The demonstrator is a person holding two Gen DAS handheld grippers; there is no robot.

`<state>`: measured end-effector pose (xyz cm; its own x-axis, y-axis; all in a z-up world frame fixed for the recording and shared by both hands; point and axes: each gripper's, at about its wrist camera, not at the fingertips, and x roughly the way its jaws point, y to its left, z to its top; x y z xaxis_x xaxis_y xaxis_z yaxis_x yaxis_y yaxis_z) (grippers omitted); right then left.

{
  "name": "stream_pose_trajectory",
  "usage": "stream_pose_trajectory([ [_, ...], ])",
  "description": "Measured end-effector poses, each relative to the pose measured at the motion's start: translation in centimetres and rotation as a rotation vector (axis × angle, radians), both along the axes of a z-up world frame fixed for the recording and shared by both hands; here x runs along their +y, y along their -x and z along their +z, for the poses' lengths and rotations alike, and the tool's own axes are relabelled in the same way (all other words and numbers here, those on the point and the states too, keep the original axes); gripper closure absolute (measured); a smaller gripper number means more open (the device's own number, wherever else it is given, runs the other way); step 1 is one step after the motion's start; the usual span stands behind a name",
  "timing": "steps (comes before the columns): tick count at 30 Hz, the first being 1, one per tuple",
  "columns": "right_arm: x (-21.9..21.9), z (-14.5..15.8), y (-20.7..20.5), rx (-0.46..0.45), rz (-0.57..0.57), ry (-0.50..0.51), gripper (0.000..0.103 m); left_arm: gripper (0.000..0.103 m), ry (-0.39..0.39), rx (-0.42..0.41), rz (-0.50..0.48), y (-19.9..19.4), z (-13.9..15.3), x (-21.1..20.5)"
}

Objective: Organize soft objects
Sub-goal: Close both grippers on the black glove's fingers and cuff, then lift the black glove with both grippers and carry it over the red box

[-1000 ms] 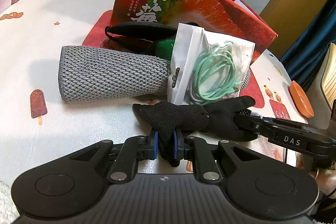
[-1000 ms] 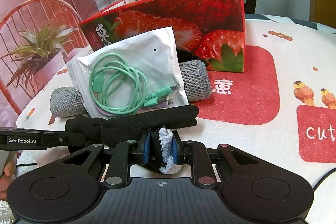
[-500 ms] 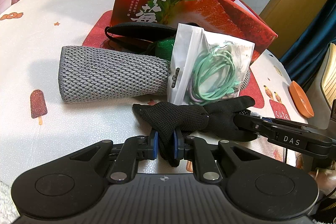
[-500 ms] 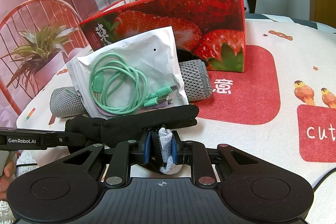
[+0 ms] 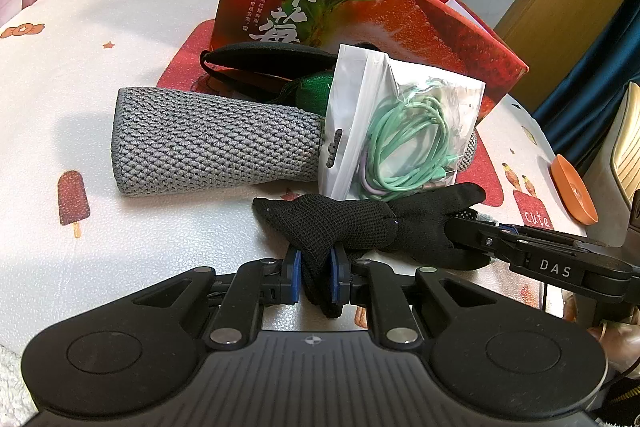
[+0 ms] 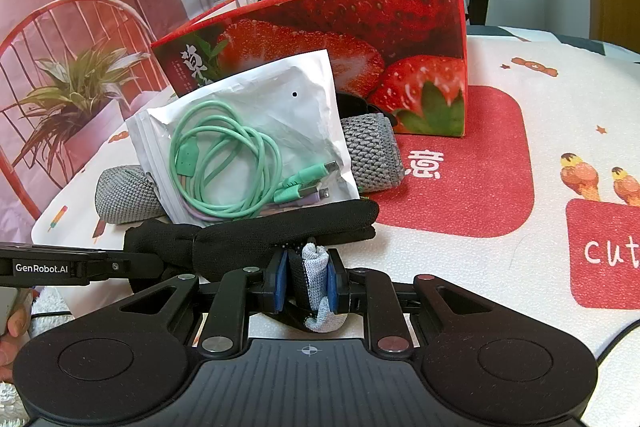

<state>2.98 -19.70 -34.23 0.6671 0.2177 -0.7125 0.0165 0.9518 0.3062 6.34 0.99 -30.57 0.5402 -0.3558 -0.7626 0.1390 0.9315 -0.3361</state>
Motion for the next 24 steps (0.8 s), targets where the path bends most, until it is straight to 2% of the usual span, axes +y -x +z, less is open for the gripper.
stream_pose_trajectory([
  [7, 0.0, 0.3, 0.1, -0.015, 0.005, -0.001, 0.091, 0.088, 0.001, -0.030, -0.003, 0.2, 0.8, 0.1],
  [12, 0.2, 1.0, 0.3, -0.038, 0.015, 0.003, 0.092, 0.088, 0.008, -0.060, 0.006, 0.6, 1.8, 0.4],
  [24, 2.2, 5.0, 1.1, -0.135, 0.067, 0.078, 0.092, 0.088, 0.035, -0.176, 0.013, 2.5, 5.5, 0.6],
])
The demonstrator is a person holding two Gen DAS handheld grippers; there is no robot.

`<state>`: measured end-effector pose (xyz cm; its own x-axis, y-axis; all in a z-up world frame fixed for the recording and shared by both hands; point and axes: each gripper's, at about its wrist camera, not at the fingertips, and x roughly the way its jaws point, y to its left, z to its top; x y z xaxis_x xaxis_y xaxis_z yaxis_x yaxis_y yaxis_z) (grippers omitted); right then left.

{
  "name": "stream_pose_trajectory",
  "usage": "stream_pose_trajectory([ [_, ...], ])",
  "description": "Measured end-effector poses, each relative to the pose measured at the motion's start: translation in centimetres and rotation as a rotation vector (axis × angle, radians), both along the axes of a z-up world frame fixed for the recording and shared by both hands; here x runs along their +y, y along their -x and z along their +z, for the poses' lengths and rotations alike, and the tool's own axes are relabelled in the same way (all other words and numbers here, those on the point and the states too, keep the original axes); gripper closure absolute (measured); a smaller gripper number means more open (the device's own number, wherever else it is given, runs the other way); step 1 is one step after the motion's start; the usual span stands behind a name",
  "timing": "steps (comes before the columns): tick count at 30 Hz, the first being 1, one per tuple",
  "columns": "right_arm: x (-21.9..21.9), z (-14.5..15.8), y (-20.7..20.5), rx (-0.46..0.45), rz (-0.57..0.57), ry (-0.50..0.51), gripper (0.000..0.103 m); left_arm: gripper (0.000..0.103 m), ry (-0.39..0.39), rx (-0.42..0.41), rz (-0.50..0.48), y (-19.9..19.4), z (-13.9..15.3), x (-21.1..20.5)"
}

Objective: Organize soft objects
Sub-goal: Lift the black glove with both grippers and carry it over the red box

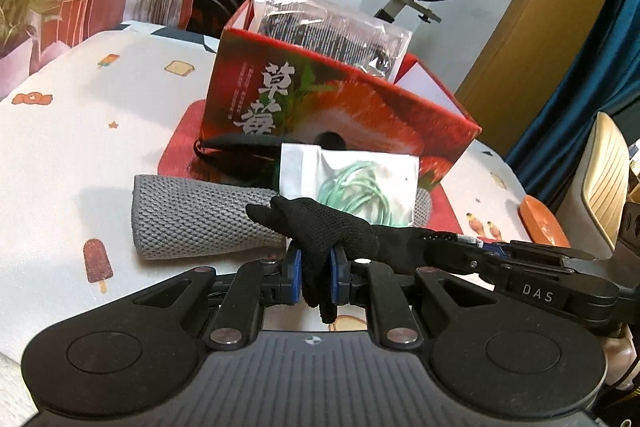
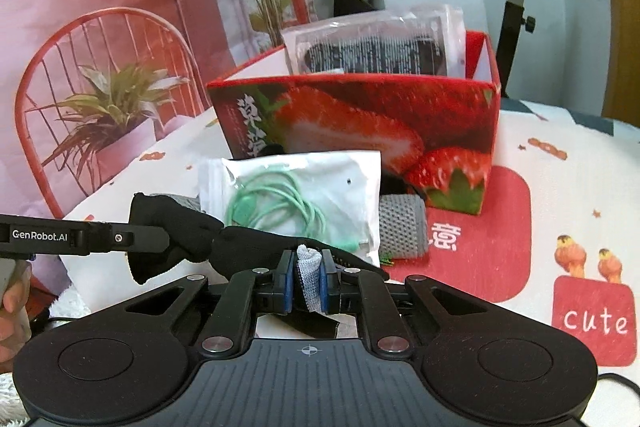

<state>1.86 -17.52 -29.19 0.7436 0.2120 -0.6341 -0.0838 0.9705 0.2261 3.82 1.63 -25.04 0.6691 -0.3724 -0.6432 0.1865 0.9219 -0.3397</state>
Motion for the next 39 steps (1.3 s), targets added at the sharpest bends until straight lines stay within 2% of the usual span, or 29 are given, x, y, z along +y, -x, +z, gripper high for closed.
stream_pose_trajectory([
  [11, 0.5, 2.6, 0.5, -0.050, 0.005, 0.016, 0.093, 0.088, -0.014, -0.067, -0.014, 0.5, 1.8, 0.0],
  [27, -0.3, 6.0, -0.5, -0.112, -0.018, -0.008, 0.093, 0.088, -0.006, -0.145, -0.019, -1.1, 4.5, -0.1],
  [32, -1.2, 8.2, -1.8, -0.161, -0.020, -0.011, 0.093, 0.088, 0.000, -0.193, -0.029, -2.5, 6.2, -0.2],
  [39, -2.5, 12.1, -6.1, -0.263, -0.011, 0.046, 0.093, 0.088, -0.015, -0.278, -0.036, -6.5, 9.1, -0.4],
])
